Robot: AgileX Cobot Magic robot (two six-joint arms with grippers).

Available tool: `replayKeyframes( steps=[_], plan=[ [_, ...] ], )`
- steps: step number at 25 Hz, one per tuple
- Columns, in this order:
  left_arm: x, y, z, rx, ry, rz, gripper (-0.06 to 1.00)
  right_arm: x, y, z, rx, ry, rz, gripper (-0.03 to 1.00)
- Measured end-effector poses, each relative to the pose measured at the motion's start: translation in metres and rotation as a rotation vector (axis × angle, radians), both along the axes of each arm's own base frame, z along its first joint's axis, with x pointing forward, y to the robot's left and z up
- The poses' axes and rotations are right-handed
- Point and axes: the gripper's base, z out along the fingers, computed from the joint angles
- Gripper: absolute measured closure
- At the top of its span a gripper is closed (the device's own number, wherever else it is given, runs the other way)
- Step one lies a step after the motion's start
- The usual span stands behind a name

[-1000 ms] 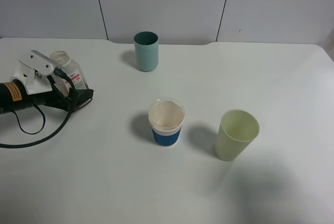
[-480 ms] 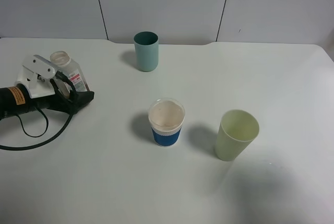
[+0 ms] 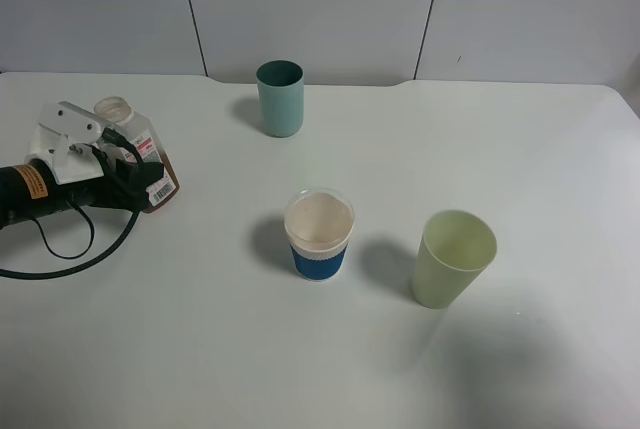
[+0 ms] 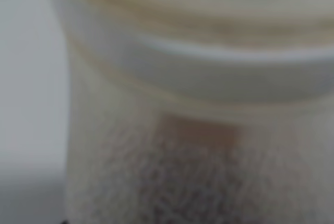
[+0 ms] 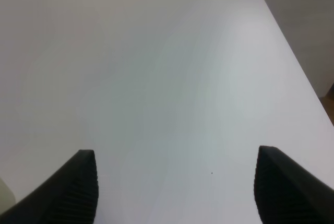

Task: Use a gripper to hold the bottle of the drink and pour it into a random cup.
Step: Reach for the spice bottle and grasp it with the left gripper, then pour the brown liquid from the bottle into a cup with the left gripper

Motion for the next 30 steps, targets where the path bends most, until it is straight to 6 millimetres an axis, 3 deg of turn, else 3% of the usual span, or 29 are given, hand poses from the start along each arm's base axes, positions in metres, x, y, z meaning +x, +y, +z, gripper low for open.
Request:
replayKeyframes(
  steps=[12, 22, 30],
  plan=[
    [0.002, 0.005, 0.005, -0.034, 0.029, 0.081, 0.58, 0.000, 0.000, 0.000, 0.000, 0.000, 0.000, 0.33],
    [0.000, 0.012, 0.056, -0.075, -0.028, 0.226, 0.58, 0.000, 0.000, 0.000, 0.000, 0.000, 0.000, 0.33],
    [-0.014, 0.004, 0.093, -0.032, -0.042, 0.298, 0.58, 0.000, 0.000, 0.000, 0.000, 0.000, 0.000, 0.33]
  ],
)
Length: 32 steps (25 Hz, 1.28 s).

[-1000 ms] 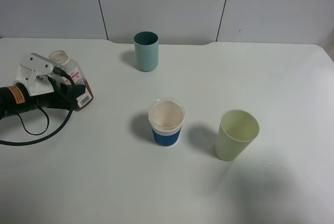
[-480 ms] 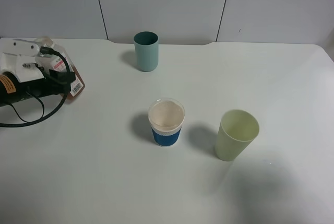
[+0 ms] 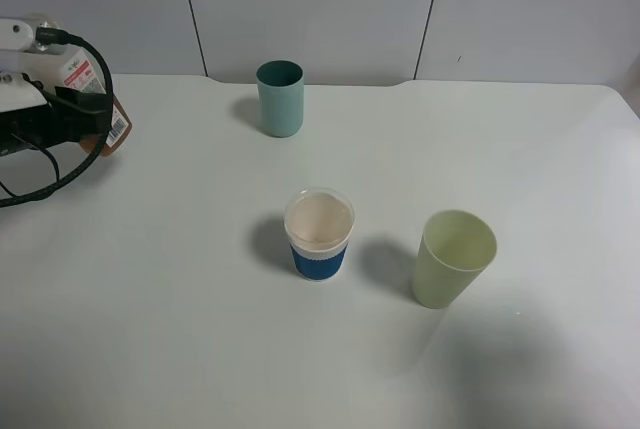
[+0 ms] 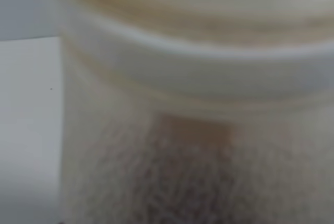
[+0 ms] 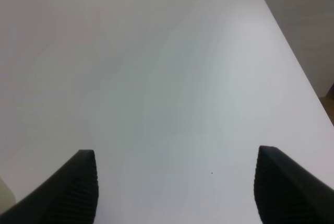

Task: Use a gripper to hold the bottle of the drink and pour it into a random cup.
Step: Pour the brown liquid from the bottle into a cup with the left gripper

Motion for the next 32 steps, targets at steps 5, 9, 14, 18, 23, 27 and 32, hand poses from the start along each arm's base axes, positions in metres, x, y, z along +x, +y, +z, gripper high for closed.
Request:
replayKeyframes(
  steps=[5, 9, 14, 18, 23, 27, 32],
  plan=[
    [-0.008, 0.000, 0.009, 0.015, 0.039, 0.040, 0.58, 0.000, 0.000, 0.000, 0.000, 0.000, 0.000, 0.33],
    [-0.010, 0.004, 0.008, -0.021, 0.088, 0.108, 0.58, 0.000, 0.000, 0.000, 0.000, 0.000, 0.000, 0.33],
    [-0.012, 0.002, 0.008, -0.026, 0.117, 0.176, 0.58, 0.000, 0.000, 0.000, 0.000, 0.000, 0.000, 0.33],
    [-0.012, -0.009, 0.008, 0.052, 0.132, 0.172, 0.58, 0.000, 0.000, 0.000, 0.000, 0.000, 0.000, 0.33],
    [-0.002, -0.027, 0.022, 0.111, 0.142, 0.173, 0.58, 0.000, 0.000, 0.000, 0.000, 0.000, 0.000, 0.33],
    [0.005, -0.040, 0.032, 0.145, 0.152, 0.192, 0.58, 0.000, 0.000, 0.000, 0.000, 0.000, 0.000, 0.33],
    [0.015, -0.061, 0.031, 0.284, 0.213, 0.171, 0.58, 0.000, 0.000, 0.000, 0.000, 0.000, 0.000, 0.33]
  ],
)
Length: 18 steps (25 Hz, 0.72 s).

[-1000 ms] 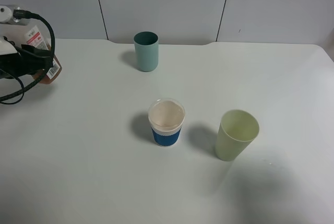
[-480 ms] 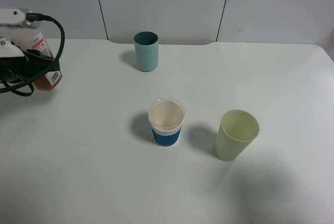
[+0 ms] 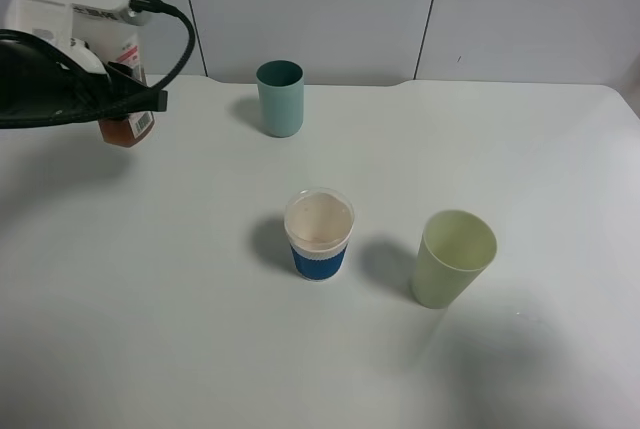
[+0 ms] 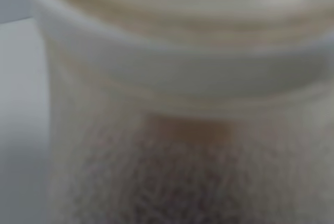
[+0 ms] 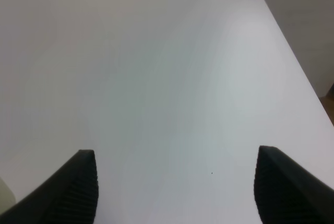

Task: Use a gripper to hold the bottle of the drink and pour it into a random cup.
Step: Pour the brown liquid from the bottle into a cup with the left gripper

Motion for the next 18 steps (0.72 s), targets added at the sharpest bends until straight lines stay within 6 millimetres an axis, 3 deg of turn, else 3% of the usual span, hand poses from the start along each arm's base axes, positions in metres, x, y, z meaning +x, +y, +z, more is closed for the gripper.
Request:
replayKeyframes(
  steps=[5, 18],
  plan=[
    [0.009, -0.015, 0.002, 0.057, 0.021, -0.030, 0.58, 0.000, 0.000, 0.000, 0.000, 0.000, 0.000, 0.33],
    [0.016, -0.015, 0.013, 0.077, -0.008, 0.008, 0.58, 0.000, 0.000, 0.000, 0.000, 0.000, 0.000, 0.33]
  ],
)
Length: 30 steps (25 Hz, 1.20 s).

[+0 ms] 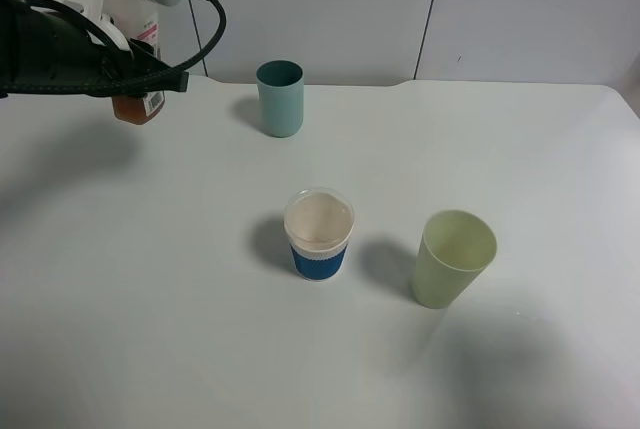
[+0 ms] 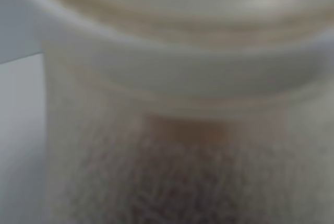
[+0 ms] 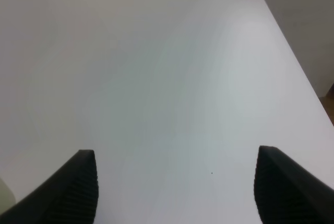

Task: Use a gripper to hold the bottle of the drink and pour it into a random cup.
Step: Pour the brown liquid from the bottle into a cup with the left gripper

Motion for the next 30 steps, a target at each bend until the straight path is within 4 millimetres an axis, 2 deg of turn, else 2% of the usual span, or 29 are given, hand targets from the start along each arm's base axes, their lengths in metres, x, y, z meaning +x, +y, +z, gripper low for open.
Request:
replayKeyframes(
  steps=[6, 14, 20, 30],
  plan=[
    [-0.002, 0.005, -0.002, 0.110, 0.041, -0.012, 0.58, 0.000, 0.000, 0.000, 0.000, 0.000, 0.000, 0.33],
    [0.007, 0.001, 0.001, 0.130, 0.035, -0.013, 0.58, 0.000, 0.000, 0.000, 0.000, 0.000, 0.000, 0.33],
    [0.014, -0.002, -0.016, 0.173, 0.089, -0.030, 0.58, 0.000, 0.000, 0.000, 0.000, 0.000, 0.000, 0.33],
    [0.013, -0.015, -0.038, 0.326, 0.162, -0.093, 0.58, 0.000, 0.000, 0.000, 0.000, 0.000, 0.000, 0.33]
  ],
)
